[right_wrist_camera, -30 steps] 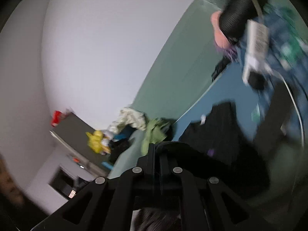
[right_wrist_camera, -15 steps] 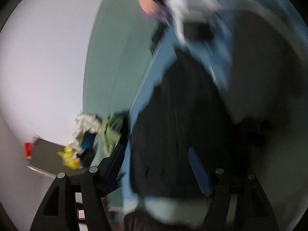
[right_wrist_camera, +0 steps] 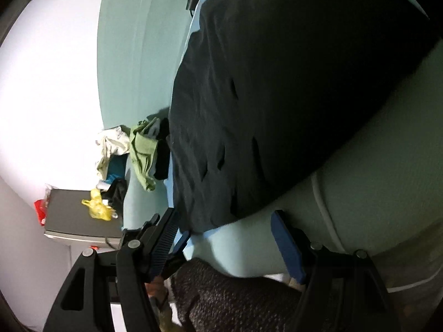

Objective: Fold clothes

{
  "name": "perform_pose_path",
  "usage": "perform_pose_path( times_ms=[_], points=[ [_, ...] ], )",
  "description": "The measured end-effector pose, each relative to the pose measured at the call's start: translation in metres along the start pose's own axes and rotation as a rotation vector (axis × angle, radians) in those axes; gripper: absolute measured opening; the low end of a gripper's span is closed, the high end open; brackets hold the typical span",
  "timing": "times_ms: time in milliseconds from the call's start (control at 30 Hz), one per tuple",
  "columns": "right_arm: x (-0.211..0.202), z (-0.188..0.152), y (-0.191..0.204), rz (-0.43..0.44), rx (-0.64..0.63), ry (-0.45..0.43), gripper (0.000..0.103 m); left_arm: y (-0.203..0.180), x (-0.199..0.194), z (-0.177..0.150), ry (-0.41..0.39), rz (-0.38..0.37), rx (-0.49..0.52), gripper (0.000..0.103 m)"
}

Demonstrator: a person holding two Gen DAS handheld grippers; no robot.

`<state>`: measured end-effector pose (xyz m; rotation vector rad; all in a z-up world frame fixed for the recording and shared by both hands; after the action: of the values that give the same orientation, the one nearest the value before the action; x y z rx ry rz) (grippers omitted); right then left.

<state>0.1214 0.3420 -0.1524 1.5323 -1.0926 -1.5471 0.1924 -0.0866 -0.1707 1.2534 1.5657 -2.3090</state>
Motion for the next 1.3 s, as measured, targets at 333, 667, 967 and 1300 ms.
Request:
perform_pose_path(
  times_ms=[333,667,967,1300],
  points=[
    [-0.008,0.011,0.008,-0.084,0.007,-0.122,0.07,-0.013,0.008,-0.015,-0.09,0.144,0.225,0.075],
    [-0.015,0.011,0.007,-0.124,-0.045,-0.112,0.071,0.072,-0.047,0.034,-0.177,0.091,-0.061,0.064],
    [-0.023,0.002,0.047,-0.178,-0.231,-0.096,0.073,0.049,-0.063,0.03,-0.226,0.206,0.109,0.033],
    [0.006,0.046,0.095,-0.532,-0.52,-0.261,0.038,0.065,-0.05,0.046,-0.147,0.164,0.089,0.003]
  ],
)
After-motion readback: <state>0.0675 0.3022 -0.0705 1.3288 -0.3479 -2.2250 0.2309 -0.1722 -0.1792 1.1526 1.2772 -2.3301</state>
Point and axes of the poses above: each gripper's, at about its wrist camera, not at the fingertips, and x roughly the way its jaws point, y to its left, z to its top, the point moved 3 cm from there along x, roughly the way its jaws point, and after that the axes turned 5 degrees about x, right-handed, at the moved point
